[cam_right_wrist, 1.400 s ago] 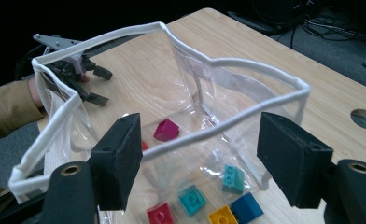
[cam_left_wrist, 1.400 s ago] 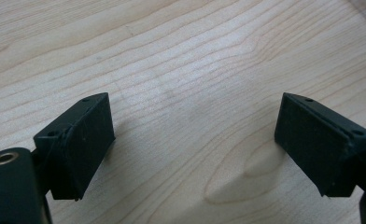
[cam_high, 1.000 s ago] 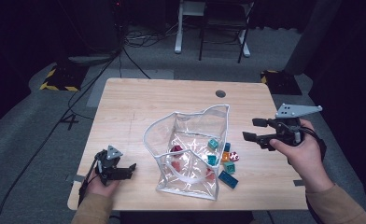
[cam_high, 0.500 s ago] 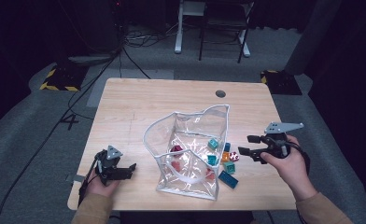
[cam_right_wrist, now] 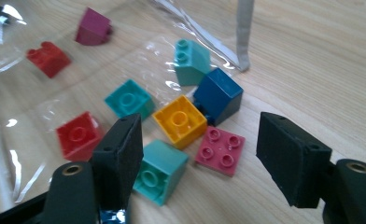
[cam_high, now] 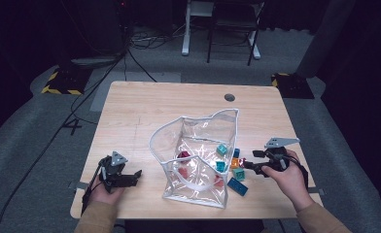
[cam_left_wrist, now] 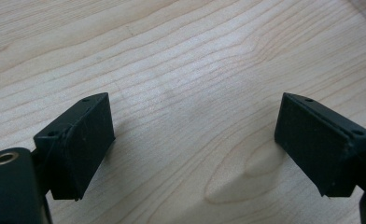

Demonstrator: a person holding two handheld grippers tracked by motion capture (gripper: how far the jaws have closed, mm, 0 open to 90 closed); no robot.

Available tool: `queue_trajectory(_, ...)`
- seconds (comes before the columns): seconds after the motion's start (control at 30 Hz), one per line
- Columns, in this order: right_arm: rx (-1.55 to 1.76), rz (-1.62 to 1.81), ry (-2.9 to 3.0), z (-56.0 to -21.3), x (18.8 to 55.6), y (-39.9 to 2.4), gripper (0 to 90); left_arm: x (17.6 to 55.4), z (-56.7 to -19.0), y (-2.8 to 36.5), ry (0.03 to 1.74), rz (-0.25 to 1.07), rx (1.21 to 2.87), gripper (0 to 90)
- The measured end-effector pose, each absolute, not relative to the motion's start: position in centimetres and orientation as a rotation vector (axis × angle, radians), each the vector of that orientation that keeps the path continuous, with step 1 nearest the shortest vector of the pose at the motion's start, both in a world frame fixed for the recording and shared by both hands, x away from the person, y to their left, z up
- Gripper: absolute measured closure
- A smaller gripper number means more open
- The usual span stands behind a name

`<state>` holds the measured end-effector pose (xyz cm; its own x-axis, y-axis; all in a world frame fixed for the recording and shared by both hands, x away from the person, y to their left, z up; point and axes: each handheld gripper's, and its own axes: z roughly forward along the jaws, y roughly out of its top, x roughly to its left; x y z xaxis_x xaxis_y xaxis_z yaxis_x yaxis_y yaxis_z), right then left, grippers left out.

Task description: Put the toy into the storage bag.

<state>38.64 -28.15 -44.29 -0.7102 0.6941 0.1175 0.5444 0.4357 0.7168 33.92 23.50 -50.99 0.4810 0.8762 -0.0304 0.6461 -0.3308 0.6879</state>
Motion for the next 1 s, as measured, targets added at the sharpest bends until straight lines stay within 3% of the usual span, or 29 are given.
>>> queue_trajectory(0.47,1.142,1.048,2.468,-48.1,40.9,-27.8,32.7,33.9,-51.0,23.5,1.253,0.463,2.087,12.1)
queue_trajectory(1.0,1.177,1.028,2.423,-49.0,41.4,-28.4,33.3,33.9,-51.0,23.5,1.253,0.463,2.087,12.1)
